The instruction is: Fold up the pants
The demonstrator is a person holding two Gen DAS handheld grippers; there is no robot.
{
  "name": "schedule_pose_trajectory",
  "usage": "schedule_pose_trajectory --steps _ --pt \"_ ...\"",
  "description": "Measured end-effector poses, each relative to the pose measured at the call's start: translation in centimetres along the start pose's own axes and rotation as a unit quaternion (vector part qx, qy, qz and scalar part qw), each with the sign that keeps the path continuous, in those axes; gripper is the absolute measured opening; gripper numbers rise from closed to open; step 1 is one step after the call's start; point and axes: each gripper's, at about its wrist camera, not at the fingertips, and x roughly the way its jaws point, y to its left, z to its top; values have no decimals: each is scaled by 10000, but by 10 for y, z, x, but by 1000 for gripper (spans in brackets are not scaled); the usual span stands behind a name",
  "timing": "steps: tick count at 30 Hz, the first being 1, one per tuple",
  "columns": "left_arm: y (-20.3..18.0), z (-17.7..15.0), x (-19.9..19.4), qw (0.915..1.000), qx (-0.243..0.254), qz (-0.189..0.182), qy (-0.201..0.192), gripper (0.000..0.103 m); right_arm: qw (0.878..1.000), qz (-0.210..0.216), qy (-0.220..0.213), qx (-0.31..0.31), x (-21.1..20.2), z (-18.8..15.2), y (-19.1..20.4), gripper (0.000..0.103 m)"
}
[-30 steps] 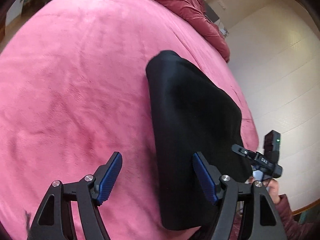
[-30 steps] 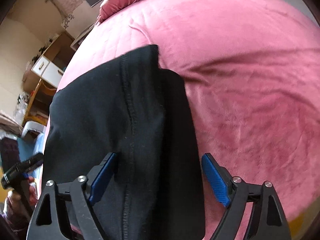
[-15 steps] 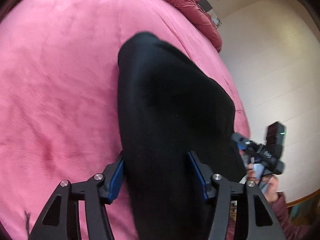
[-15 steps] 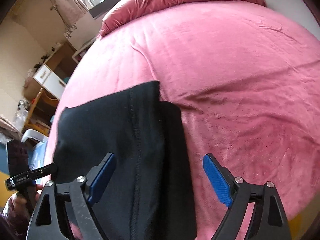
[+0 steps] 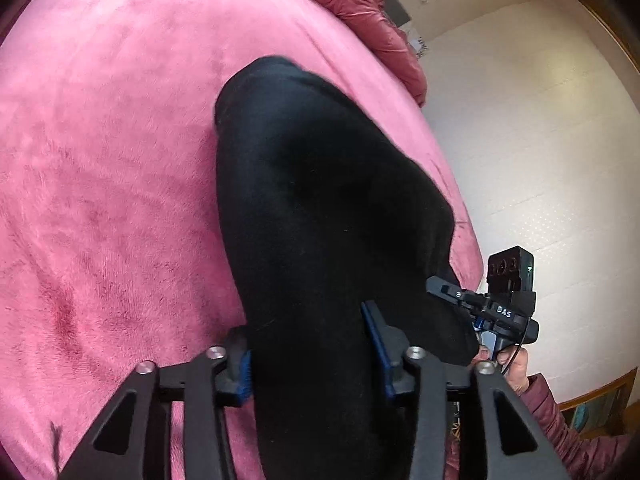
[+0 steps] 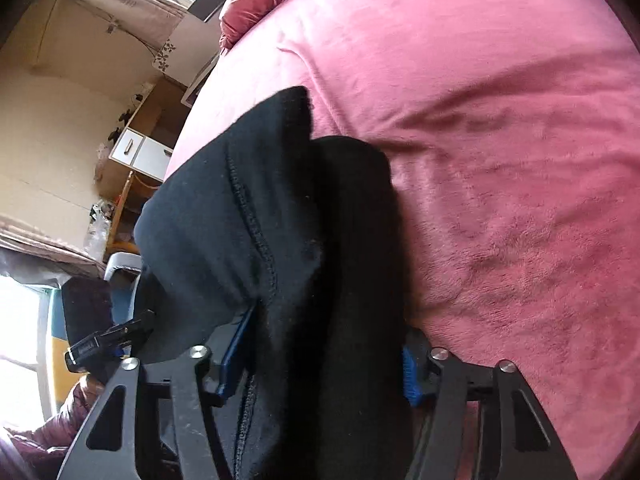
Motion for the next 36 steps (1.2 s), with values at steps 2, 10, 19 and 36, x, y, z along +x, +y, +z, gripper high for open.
schedule_pose_trajectory --steps 2,10,19,36 --pt "-8 1 -6 9998 190 -32 -34 40 10000 -12 -16 10 -2 0 5 50" --pt "-21 9 -41 9967 645 275 -414 39 9988 30 -188 -461 -11 6 55 44" --pt "-29 41 -86 9828 1070 1045 -1083 39 9946 436 -410 -844 11 42 116 43" --pt "-17 124 -93 9587 1380 1923 -1576 40 9896 463 -354 -1319 69 133 178 43"
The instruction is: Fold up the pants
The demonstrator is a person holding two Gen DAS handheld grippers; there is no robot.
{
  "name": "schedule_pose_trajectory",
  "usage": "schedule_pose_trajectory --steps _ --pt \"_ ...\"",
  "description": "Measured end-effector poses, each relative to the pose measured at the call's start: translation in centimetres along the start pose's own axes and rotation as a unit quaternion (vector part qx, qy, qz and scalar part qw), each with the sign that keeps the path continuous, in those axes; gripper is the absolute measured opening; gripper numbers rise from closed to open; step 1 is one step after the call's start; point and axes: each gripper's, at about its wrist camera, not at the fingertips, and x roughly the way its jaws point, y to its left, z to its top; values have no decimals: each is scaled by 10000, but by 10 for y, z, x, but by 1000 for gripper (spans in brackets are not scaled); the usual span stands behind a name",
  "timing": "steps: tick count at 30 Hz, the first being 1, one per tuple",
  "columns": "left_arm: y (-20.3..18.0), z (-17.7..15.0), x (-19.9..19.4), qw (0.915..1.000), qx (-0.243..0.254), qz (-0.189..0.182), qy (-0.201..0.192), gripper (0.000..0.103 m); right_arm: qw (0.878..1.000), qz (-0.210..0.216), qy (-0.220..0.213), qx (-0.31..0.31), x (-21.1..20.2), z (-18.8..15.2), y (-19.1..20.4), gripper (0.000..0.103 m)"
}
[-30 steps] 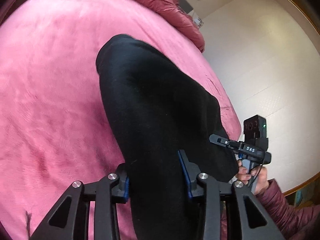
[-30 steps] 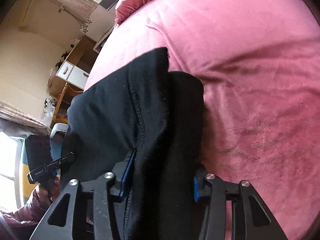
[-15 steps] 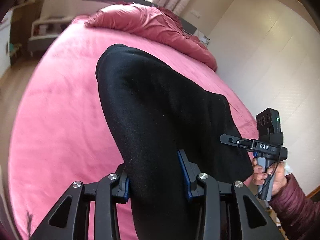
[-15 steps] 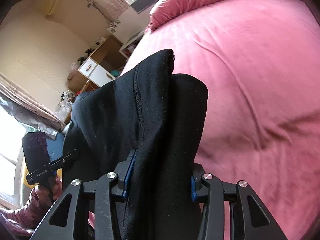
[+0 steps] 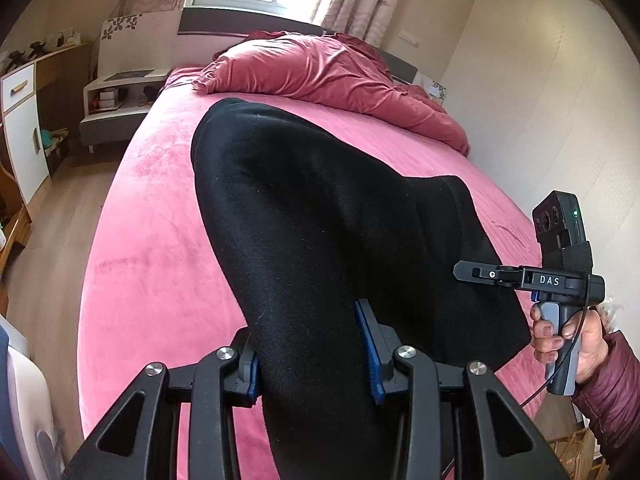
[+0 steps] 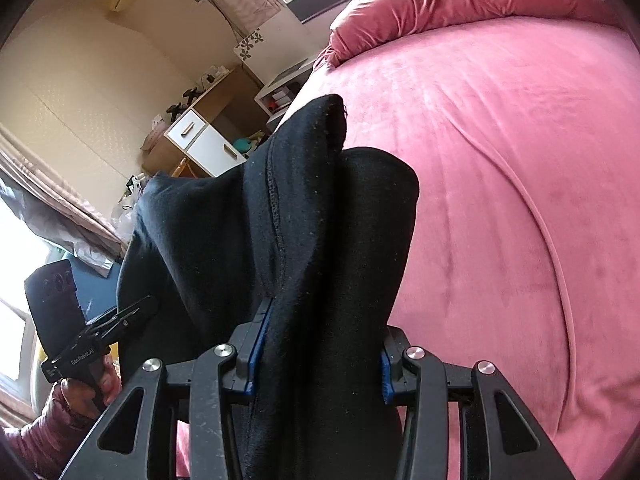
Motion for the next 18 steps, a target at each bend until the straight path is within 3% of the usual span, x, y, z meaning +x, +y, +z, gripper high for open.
schedule_pose_trajectory --steps 7,13,15,18 --pt "22 6 20 9998 -69 79 155 40 9997 -7 224 31 33 28 -8 43" --pt "41 -9 63 9976 -214 222 621 40 9978 -128 582 274 75 30 -32 43" --pt "52 -17 78 9962 -335 255 768 46 9963 -197 673 492 89 24 -46 44" --pt "68 -24 89 9949 -616 197 777 58 9961 31 517 713 97 19 -60 45"
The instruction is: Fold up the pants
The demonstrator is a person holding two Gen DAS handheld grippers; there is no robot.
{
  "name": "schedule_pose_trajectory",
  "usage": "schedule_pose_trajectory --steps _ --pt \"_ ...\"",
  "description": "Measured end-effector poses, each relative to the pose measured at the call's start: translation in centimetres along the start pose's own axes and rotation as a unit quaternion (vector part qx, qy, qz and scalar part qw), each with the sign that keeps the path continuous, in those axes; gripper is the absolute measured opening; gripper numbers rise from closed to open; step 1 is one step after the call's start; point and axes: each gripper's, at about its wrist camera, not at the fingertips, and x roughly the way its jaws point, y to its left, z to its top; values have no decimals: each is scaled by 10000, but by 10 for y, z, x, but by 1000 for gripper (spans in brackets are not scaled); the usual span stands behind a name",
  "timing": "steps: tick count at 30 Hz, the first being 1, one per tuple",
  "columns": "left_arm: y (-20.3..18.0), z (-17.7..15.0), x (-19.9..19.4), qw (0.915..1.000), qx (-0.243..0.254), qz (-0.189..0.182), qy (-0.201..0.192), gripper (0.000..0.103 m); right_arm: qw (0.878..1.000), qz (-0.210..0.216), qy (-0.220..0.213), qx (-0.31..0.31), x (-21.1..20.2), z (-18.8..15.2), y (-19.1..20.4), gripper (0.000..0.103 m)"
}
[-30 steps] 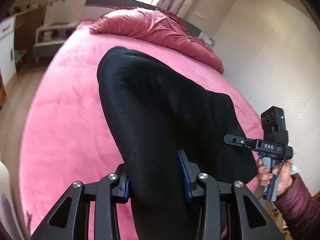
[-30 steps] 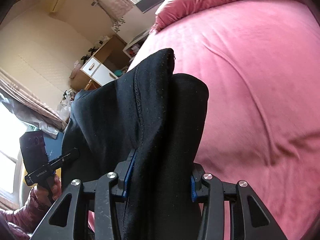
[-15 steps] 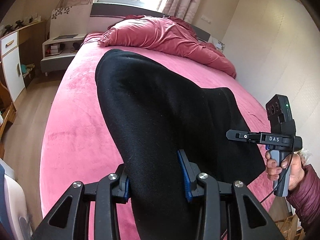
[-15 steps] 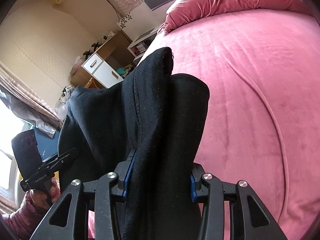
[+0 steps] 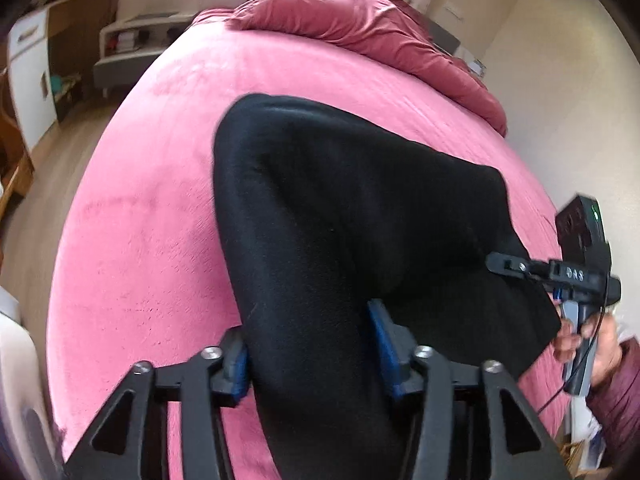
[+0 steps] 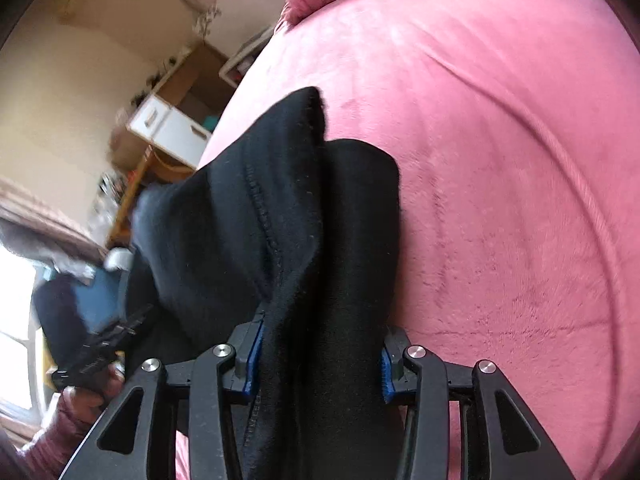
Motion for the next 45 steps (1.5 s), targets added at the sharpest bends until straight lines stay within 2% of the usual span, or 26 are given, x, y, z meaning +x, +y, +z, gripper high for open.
schedule_pose_trajectory --steps 3,5,10,13,16,19,22,24,25,28,31,39,41,45 --pt "9 0 -1 9994 -290 -187 23 61 9999 81 -22 148 2 -3 -7 48" --pt "10 -2 -7 9992 -359 -181 27 63 9999 23 -2 104 -1 -5 -5 51" --pt "9 -10 -31 9989 -435 172 -100 63 9990 -416 -29 -139 -15 -6 14 60" --pt "0 -22 -50 9964 -366 688 -318 63 9952 -856 -169 -435 -32 -12 28 60" --pt "-15 -39 -67 9911 -306 1156 -583 62 9847 -1328 -553 -988 -56 -25 53 61" --pt "-26 -57 -69 9894 -279 1304 -571 62 9725 -1618 -764 -1488 -74 -47 77 60" --pt "-39 -67 -58 9859 -155 1592 -487 61 9608 -1936 -616 -1886 -72 -68 86 59" --pt "-41 -67 -50 9845 -168 1704 -384 61 9428 -2561 -379 -2100 -53 -80 88 57" --pt "-42 -66 -49 9842 -201 1724 -358 61 9377 -2719 -327 -2140 -49 -82 85 57" --pt "-55 -65 -66 9797 -75 1894 -660 60 9425 -2738 -389 -1874 -46 -82 75 60" --pt "-66 -69 -83 9811 -27 1776 -766 61 9463 -2705 -499 -1696 -54 -84 76 61" --pt "-97 -90 -117 9798 124 1664 -1099 61 9378 -2855 -1024 -1692 -92 -107 104 64" --pt "-101 -97 -124 9787 149 1682 -1167 61 9372 -2835 -1151 -1672 -100 -116 112 70" --pt "-107 -109 -136 9773 153 1706 -1248 61 9378 -2775 -1293 -1641 -104 -131 127 74"
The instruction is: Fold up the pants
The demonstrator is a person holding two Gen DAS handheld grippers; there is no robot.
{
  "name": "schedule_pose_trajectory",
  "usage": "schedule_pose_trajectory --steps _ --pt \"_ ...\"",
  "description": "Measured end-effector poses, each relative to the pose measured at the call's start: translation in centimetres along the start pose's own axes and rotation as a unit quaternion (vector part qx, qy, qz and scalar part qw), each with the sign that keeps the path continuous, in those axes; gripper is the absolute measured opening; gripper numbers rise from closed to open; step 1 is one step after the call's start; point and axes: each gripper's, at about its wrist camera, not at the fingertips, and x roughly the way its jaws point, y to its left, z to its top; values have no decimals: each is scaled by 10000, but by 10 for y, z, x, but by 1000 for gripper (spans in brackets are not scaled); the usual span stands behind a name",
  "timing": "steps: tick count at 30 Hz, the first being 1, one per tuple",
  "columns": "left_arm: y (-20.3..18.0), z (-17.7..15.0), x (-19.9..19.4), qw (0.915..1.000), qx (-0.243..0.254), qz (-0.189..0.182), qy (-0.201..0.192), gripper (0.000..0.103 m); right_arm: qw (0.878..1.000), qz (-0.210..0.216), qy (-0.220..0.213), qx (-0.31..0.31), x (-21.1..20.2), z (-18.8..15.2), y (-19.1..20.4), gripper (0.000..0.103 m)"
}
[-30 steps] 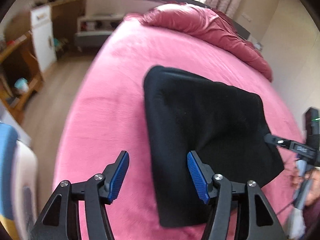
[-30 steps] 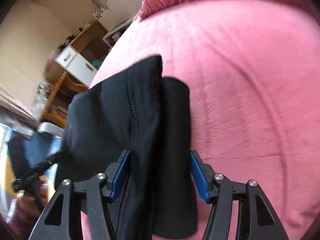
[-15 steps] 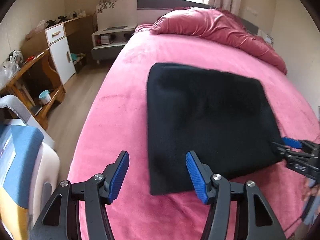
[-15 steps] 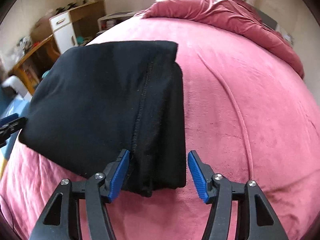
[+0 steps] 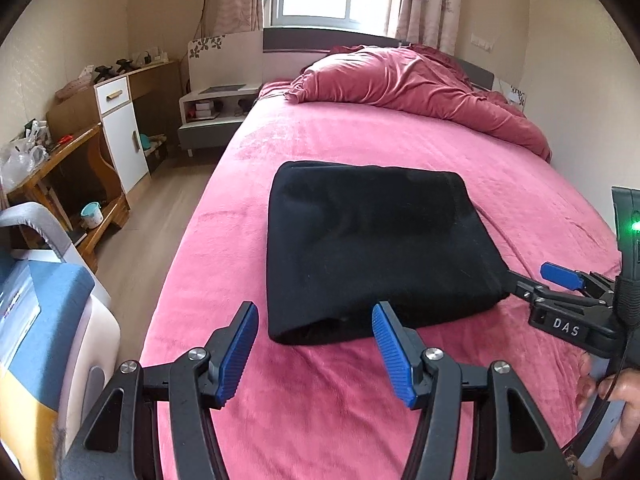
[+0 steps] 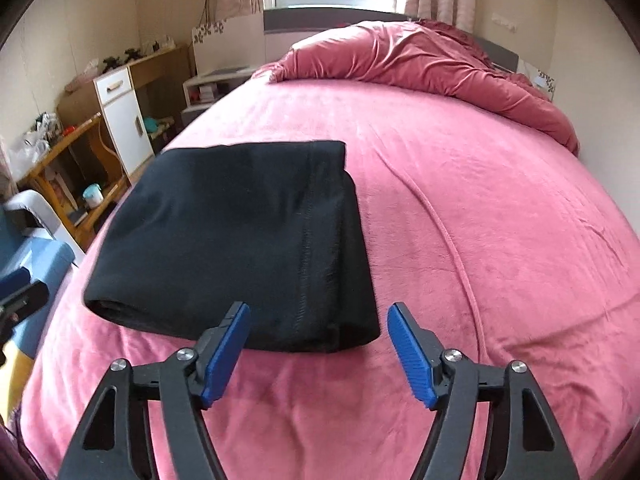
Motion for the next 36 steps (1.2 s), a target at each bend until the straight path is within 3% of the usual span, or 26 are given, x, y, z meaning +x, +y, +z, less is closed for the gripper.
schedule_pose_trajectory --steps 14,21,29,36 --pt "1 -27 -28 9997 -55 240 -84 61 9997 -153 -153 131 -25 -29 36 81" --pt "-1 -40 -38 9995 -29 301 -126 61 9984 -455 -320 80 -36 -39 43 85" --pt "0 -46 -45 9973 -61 706 -200 61 9985 -412 -355 -65 -42 -49 55 86" --pt "3 -46 -48 9968 -179 737 -234 61 9984 -432 -371 -14 -47 -54 55 86"
